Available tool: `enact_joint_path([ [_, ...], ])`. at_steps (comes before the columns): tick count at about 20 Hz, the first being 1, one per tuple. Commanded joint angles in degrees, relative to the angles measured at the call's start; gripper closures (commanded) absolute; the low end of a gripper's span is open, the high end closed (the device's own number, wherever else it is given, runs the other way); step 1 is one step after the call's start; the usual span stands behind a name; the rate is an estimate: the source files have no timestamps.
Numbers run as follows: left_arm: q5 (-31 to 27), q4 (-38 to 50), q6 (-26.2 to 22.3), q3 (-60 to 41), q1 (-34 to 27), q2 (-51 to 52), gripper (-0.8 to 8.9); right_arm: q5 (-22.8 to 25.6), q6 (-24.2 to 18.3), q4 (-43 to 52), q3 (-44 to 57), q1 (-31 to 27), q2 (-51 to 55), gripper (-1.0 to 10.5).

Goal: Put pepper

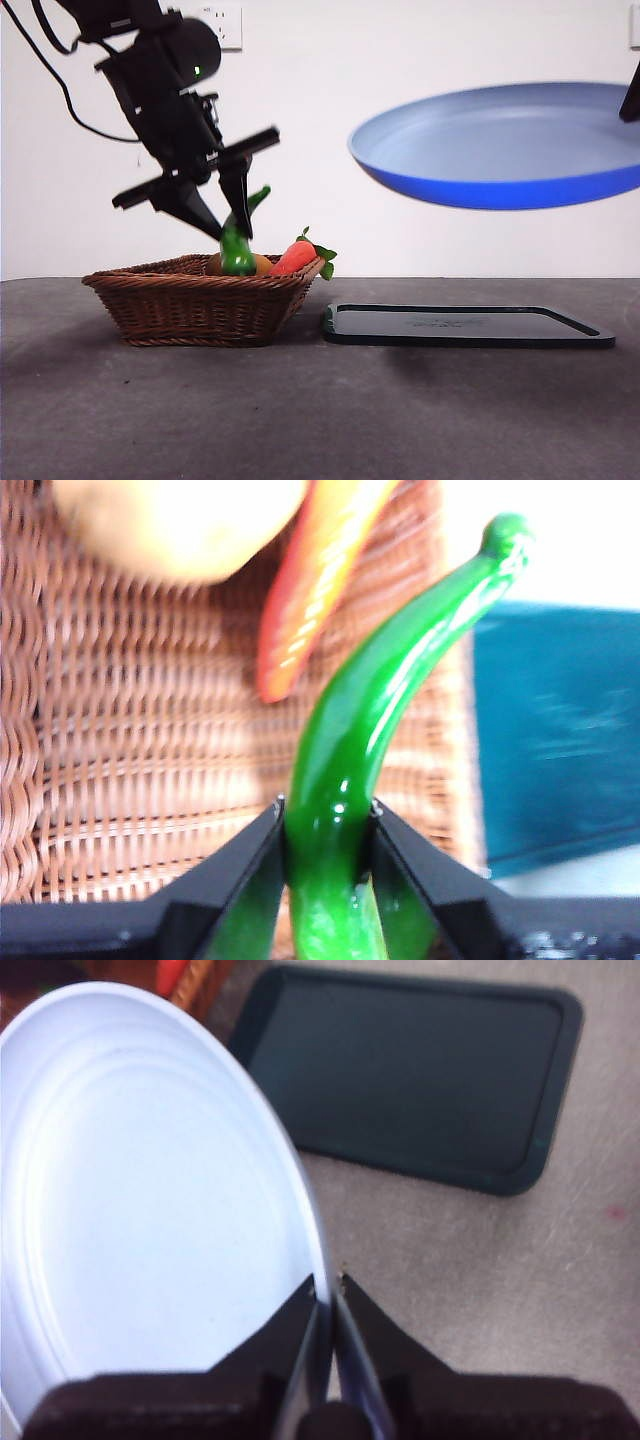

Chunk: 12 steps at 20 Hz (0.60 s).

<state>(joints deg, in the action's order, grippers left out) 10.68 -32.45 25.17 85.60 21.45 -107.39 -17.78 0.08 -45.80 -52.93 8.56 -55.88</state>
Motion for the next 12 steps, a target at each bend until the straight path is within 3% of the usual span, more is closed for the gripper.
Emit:
enact_joint_path([
  [1, 0.4, 0.3, -0.1, 1.1, 0.3, 1.4, 6.88, -0.1, 0.6, 1.7, -0.9, 0.1, -2.5, 9.4],
  [4, 4.8, 0.3, -1.2, 1.1, 0.3, 4.5, 6.88, -0.1, 2.3, 4.3, -0.9, 0.1, -6.4, 9.4],
  [10, 21.2, 0.2, -1.2, 1.1, 3.7, 9.3, 6.88, -0.5, 7.6, 12.6, -0.9, 0.9, -17.2, 9.4],
  [12, 22.6, -0.5, -1.5, 1.1, 6.2, 9.3, 6.88, -3.4, 9.7, 15.3, -0.9, 1.0, -19.9, 9.4],
])
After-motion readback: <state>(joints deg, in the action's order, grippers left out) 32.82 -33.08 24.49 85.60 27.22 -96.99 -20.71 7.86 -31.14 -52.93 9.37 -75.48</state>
